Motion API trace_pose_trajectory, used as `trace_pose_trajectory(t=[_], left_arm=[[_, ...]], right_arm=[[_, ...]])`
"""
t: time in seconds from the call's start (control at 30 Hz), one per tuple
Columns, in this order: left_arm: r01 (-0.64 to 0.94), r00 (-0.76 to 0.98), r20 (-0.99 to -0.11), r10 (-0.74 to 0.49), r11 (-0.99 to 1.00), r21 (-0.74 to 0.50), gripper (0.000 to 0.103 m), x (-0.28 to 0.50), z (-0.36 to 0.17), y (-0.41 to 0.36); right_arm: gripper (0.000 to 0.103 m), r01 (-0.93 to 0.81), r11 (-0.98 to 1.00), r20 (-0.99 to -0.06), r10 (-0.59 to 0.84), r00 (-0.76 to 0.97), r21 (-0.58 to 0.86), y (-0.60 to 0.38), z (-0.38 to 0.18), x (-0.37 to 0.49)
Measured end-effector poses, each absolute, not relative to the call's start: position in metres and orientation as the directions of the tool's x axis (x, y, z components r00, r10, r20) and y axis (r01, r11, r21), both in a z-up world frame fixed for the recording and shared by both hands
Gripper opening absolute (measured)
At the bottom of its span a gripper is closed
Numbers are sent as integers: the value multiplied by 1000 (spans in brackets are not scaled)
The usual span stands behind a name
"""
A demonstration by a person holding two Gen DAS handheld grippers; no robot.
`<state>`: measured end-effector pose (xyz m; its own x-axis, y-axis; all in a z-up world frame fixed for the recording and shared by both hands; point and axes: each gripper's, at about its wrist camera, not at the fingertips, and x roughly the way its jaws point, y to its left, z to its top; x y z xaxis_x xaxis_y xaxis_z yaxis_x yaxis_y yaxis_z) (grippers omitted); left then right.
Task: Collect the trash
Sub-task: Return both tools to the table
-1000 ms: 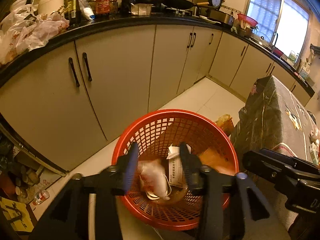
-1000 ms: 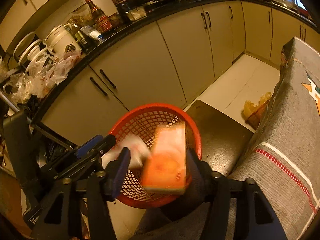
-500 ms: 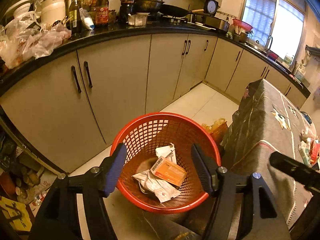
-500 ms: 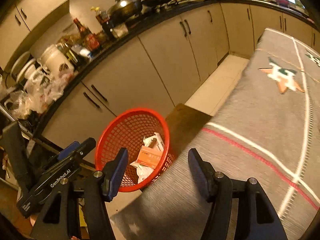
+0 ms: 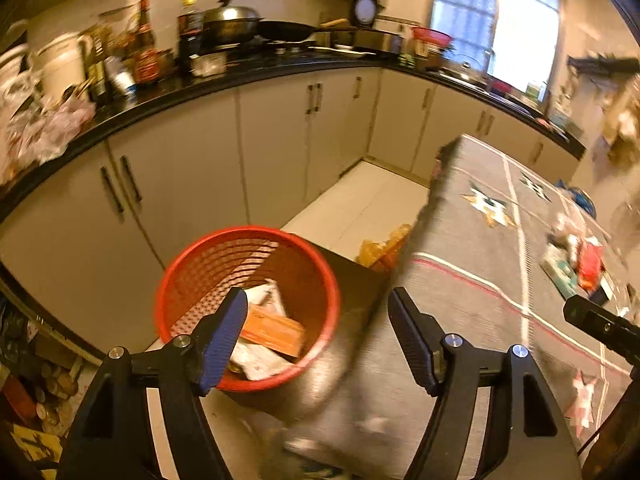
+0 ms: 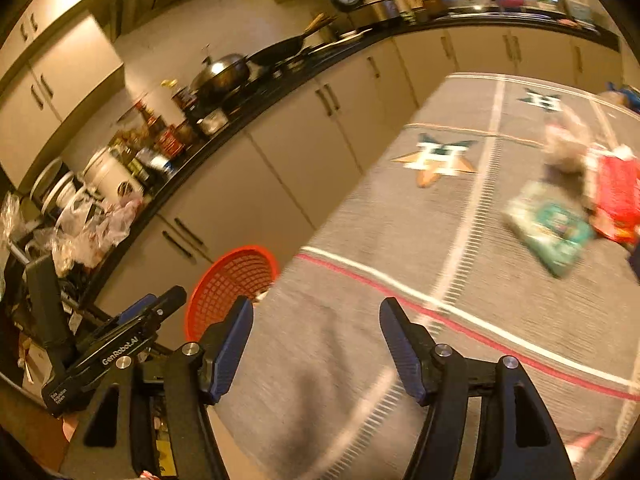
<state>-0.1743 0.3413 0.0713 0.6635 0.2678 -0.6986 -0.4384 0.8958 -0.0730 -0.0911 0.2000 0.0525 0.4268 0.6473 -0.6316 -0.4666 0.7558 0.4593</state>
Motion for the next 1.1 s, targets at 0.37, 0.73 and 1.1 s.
trace_pose_trajectory(t=[0.37, 0.73, 1.1], left_arm=[[-243, 684, -716, 140, 969, -43, 73, -129, 77, 231], [-46, 688, -725, 16, 999, -22, 78, -64, 70, 145], [110, 637, -769, 45, 983, 148, 83, 33, 30, 86]], right_arm=[[78, -244, 874, -645, 476, 598, 420, 34, 50, -94], [92, 52, 969, -669, 128, 733, 243, -105, 54, -77], [93, 62, 979, -708, 98, 699, 197, -111, 35, -25]])
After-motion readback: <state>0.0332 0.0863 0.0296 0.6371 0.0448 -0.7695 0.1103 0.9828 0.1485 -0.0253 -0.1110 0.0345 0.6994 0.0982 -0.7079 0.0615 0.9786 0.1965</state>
